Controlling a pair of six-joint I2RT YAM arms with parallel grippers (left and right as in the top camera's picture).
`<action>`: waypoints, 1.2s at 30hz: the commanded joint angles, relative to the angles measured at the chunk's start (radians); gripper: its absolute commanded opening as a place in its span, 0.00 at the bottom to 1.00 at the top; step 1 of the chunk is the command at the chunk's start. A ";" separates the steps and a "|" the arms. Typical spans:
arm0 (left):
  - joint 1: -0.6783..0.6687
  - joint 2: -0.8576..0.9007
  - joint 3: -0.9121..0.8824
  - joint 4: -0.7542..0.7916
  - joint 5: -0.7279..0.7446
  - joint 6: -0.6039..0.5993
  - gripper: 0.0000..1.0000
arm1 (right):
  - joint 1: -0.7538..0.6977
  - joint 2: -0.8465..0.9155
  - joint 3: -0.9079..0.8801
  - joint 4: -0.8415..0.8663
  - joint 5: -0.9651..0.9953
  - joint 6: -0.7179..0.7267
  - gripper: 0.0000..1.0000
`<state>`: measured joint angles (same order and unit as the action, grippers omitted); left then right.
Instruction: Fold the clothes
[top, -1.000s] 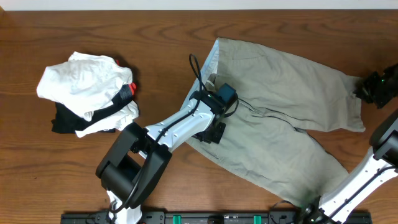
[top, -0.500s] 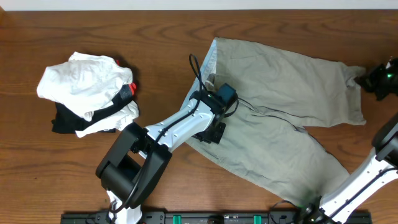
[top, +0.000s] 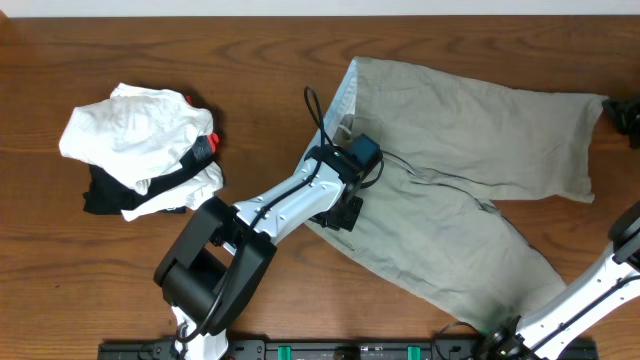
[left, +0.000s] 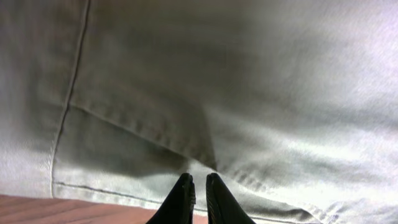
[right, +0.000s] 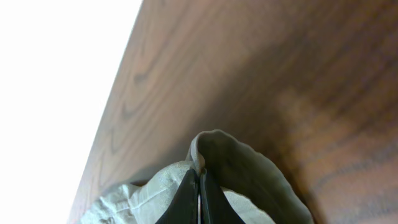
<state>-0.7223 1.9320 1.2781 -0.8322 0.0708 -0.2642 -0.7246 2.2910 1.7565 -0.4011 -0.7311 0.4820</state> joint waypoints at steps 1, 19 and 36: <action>0.004 0.009 0.008 -0.005 -0.016 0.005 0.11 | 0.005 0.010 -0.002 0.040 -0.032 0.030 0.01; 0.014 -0.105 0.061 -0.004 -0.043 0.005 0.28 | -0.033 -0.090 -0.002 -0.039 -0.268 -0.267 0.47; 0.242 -0.646 0.117 -0.122 -0.154 0.007 0.50 | 0.243 -0.256 -0.072 -0.681 0.715 -0.247 0.12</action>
<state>-0.5106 1.3025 1.3960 -0.9360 -0.0635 -0.2615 -0.5270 2.0083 1.7283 -1.0798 -0.2638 0.1730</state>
